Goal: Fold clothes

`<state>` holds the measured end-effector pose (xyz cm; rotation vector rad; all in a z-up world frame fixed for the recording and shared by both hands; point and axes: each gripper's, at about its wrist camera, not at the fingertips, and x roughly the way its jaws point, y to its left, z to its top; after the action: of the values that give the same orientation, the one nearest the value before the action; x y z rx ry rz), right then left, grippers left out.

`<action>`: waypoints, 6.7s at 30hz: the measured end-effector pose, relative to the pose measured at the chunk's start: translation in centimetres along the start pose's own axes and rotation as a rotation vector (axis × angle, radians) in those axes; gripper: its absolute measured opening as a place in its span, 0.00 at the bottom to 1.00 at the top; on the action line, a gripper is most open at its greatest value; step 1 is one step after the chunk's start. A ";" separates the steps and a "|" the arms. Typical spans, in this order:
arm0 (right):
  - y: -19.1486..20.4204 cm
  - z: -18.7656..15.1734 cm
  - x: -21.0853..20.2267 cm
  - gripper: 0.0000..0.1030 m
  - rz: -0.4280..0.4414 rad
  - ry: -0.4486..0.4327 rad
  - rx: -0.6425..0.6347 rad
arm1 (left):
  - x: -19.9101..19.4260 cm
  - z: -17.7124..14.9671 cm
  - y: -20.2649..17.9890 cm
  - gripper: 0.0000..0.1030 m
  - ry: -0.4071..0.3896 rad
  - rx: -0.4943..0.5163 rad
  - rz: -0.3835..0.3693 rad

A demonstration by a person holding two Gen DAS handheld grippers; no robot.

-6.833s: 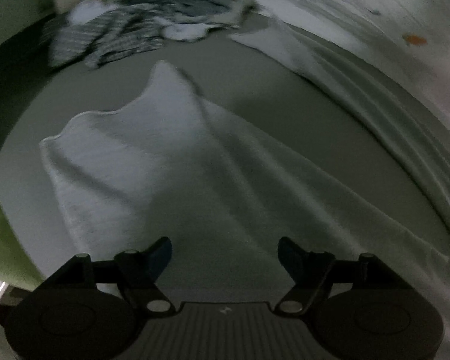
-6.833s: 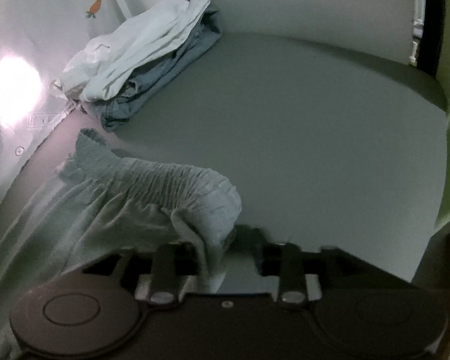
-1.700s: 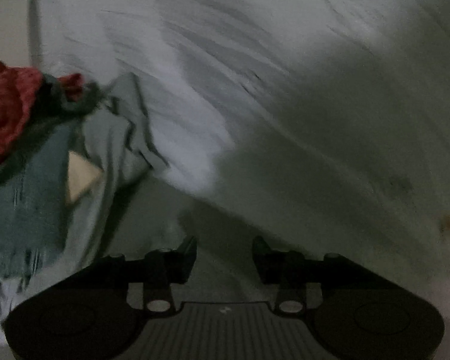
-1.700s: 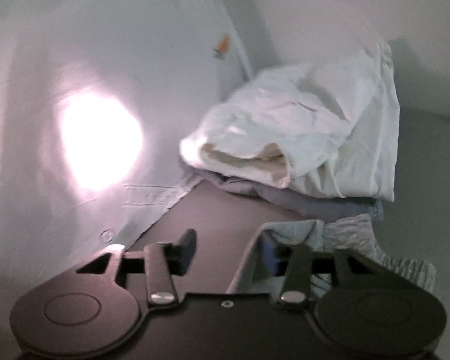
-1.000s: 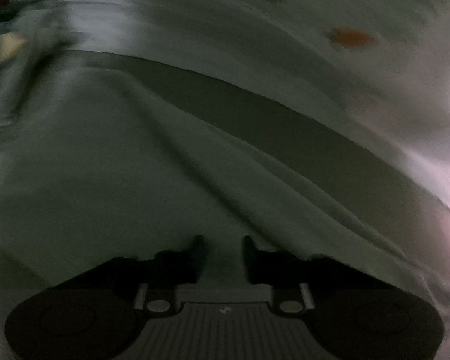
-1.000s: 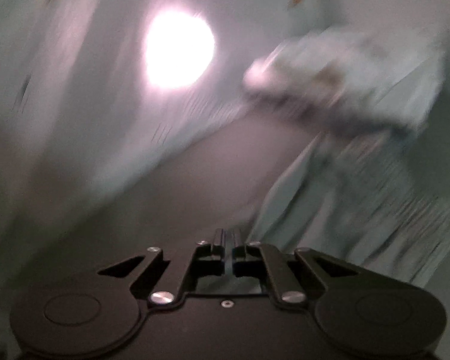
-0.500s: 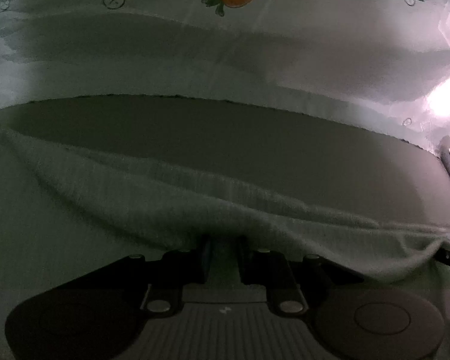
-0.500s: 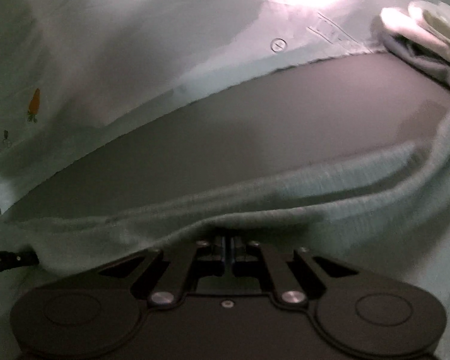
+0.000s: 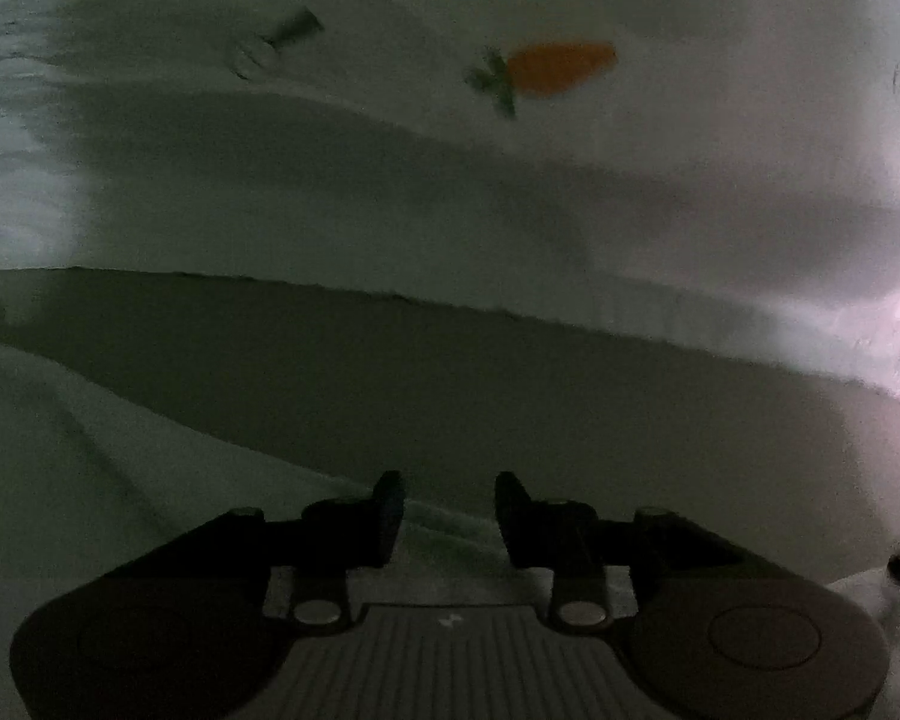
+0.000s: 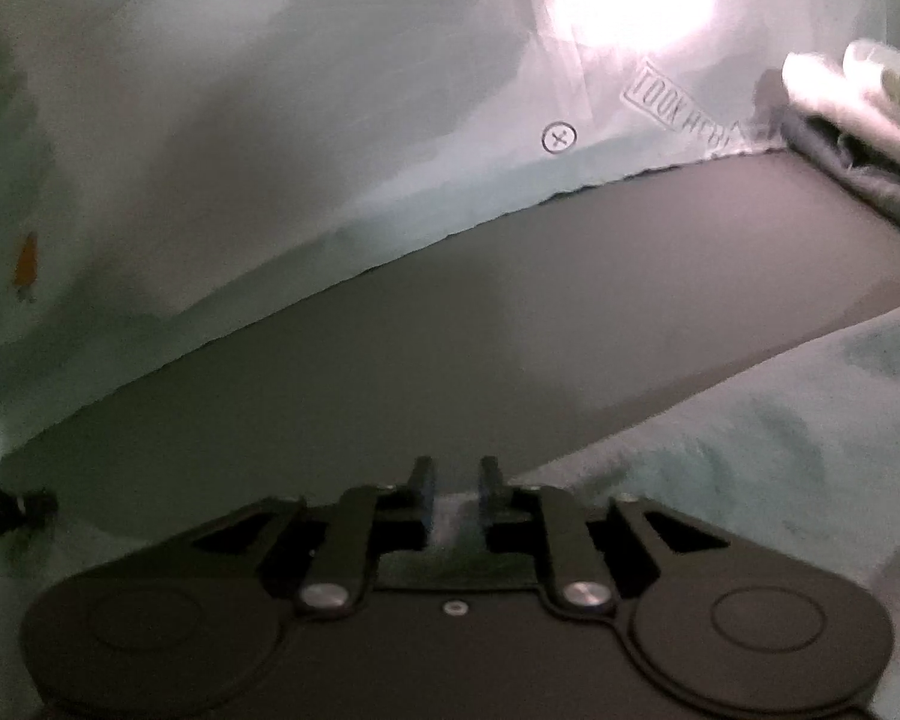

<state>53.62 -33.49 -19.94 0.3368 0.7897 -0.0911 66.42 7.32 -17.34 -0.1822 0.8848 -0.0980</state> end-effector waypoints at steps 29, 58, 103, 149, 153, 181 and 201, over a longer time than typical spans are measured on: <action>2.4 -5.6 -4.5 0.64 -0.079 0.086 -0.074 | 3.6 3.1 -3.6 0.58 -0.053 -0.013 0.014; 6.0 -15.3 -9.7 0.97 -0.574 0.008 -0.704 | -6.6 -10.7 7.0 1.00 0.082 0.089 0.181; 4.7 -13.5 -12.6 0.98 -0.730 0.061 -0.403 | -8.3 -9.6 10.6 1.00 0.108 -0.012 0.113; 8.8 -12.6 -11.5 0.14 -0.055 0.118 0.384 | -14.0 7.9 22.2 0.02 -0.343 -0.413 -0.078; 9.1 -12.3 -11.2 0.14 -0.063 0.129 0.362 | -15.3 4.6 24.0 0.02 -0.318 -0.438 -0.053; 1.4 -12.8 -14.0 0.43 -0.332 0.022 0.644 | -12.5 -6.3 27.1 0.62 0.078 -0.363 0.236; 2.0 -12.8 -12.2 0.15 -0.437 0.131 0.486 | -12.8 -4.4 29.2 0.16 -0.041 -0.310 0.311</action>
<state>36.70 -27.93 -19.13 0.6288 0.9590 -0.6845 55.22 37.45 -16.16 -0.3313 0.8743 0.3328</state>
